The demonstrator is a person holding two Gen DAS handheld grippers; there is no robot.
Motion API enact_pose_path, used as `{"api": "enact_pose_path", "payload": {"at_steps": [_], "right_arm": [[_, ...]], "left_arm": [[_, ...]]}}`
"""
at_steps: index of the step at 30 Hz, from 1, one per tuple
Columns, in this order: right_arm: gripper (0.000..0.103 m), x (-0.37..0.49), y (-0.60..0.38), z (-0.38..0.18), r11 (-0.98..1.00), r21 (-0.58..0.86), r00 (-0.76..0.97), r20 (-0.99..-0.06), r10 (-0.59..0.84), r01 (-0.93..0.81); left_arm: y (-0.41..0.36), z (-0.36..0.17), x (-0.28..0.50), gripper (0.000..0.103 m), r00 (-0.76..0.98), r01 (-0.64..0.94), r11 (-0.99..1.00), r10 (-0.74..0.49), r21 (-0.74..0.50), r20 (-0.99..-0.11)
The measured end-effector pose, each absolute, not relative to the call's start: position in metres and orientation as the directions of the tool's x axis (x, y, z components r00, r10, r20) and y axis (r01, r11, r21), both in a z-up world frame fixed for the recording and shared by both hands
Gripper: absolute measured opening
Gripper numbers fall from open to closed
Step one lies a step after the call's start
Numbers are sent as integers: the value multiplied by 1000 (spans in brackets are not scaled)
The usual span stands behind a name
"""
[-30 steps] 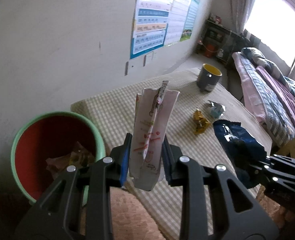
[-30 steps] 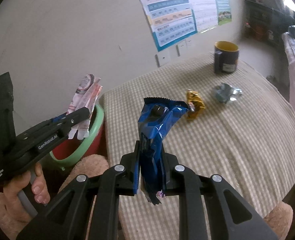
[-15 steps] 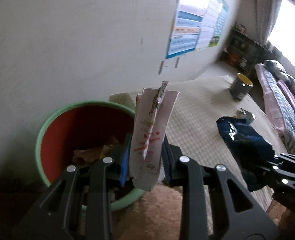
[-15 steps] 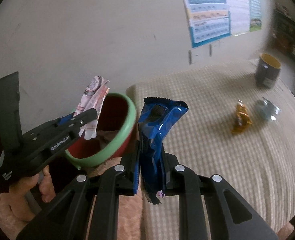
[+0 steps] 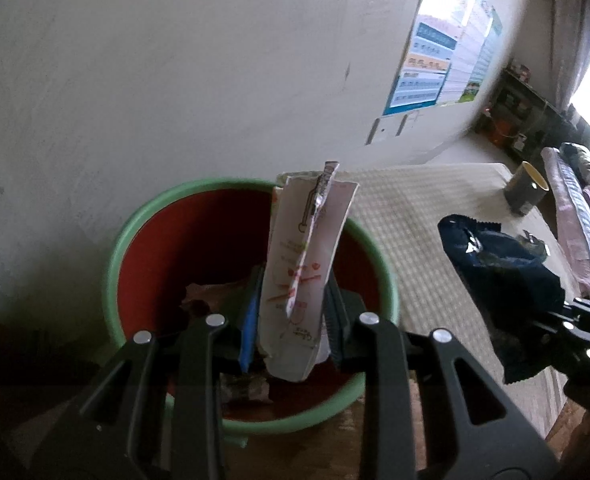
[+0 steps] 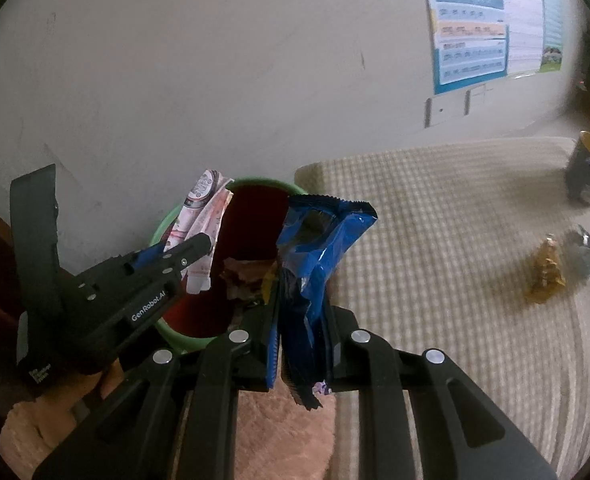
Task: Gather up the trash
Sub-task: 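Carry the paper strip and blue wrapper over the green bucket, then open both grippers over the bucket to drop the strip and wrapper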
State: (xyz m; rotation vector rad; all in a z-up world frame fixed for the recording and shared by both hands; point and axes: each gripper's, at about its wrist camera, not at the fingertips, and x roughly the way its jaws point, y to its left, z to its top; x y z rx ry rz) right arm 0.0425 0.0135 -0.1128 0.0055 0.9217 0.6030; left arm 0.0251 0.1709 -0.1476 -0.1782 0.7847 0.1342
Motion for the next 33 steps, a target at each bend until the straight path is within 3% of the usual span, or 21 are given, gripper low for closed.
{"api": "enact_pose_path", "payload": {"at_steps": [14,16,17,20,23,27,33], "right_arm": [[19,72,70,-122,791,273,384,-758,528,-548],[25,78,78,-123,780,283,372,-755,540,-559],[33,78,81,-124,774,292,364,-752,549,-562],[46,80,82,-128,762,315,345,-749,565,-566],[51,83,65,-130,777,322,367,-741,563,-541],[57,95,5,-131,850,319,465,-729,503,-419],[63,127,-155,-138,966,257,656,-733,182,19]], "left_arm": [[208,-171,29,28,656,-270,954,81,-133,-750],[211,-173,29,30,650,-283,950,87,-135,-755],[213,-174,29,34,648,-291,947,91,-135,-756],[218,-175,30,45,643,-310,939,92,-149,-761],[218,-175,29,46,645,-309,940,94,-147,-758],[214,-175,30,46,648,-290,947,86,-141,-757],[192,-173,36,46,657,-232,965,66,-119,-751]]}}
